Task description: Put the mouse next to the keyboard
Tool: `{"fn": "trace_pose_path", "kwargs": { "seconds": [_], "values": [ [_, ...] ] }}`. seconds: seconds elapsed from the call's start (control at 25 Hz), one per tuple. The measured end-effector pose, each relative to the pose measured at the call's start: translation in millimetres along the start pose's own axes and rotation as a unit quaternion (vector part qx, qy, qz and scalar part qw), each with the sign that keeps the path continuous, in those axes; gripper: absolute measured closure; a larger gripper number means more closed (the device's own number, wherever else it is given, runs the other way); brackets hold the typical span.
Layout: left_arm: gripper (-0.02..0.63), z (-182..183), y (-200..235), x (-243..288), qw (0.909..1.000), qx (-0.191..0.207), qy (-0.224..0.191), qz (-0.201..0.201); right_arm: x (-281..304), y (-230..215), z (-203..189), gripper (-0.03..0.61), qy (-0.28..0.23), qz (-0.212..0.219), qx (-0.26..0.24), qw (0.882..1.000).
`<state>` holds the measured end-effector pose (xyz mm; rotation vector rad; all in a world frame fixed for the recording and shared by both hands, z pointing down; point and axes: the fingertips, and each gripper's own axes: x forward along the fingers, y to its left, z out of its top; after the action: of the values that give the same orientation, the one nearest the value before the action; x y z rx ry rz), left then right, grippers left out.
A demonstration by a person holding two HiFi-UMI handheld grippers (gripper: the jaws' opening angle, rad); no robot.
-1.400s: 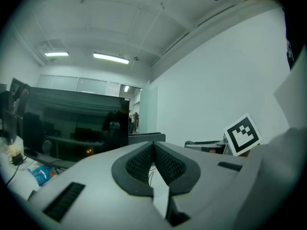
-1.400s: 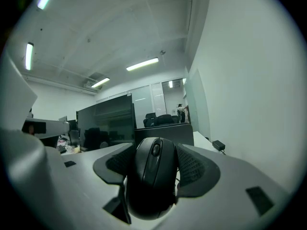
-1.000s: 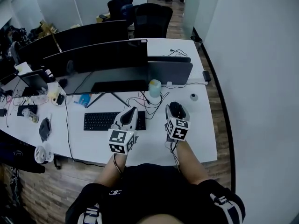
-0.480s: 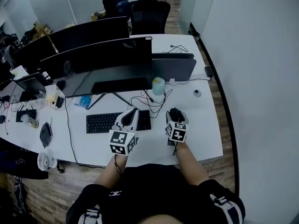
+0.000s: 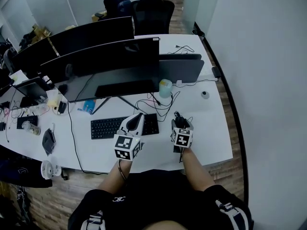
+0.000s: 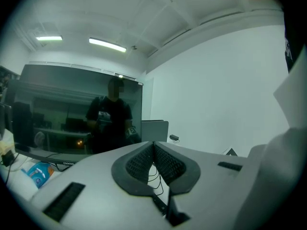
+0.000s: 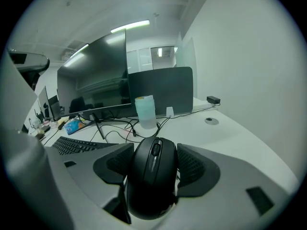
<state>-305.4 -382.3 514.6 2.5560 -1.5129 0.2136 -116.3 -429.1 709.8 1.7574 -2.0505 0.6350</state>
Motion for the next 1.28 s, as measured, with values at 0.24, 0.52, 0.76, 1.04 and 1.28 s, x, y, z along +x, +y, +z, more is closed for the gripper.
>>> {"fn": "trace_pose_path", "kwargs": {
  "seconds": [0.24,0.52,0.76,1.04,1.28],
  "values": [
    [0.601,-4,5,4,1.0,0.004,0.005,-0.007,16,1,-23,0.279,0.03,-0.008,-0.007,0.999],
    [0.6,-5,15,1,1.0,0.002,0.006,-0.001,30,11,-46,0.278,0.068,-0.006,-0.041,0.997],
    [0.6,-8,21,-6,1.0,-0.001,0.007,0.007,38,19,-69,0.278,0.099,0.003,-0.045,0.994],
    [0.6,-6,10,-10,1.0,-0.001,0.003,0.004,27,31,-62,0.206,0.068,0.028,-0.089,0.993],
    [0.6,-4,-1,-13,1.0,-0.001,0.0,0.001,0,30,-6,0.22,-0.025,0.039,-0.05,0.998]
  ]
}}
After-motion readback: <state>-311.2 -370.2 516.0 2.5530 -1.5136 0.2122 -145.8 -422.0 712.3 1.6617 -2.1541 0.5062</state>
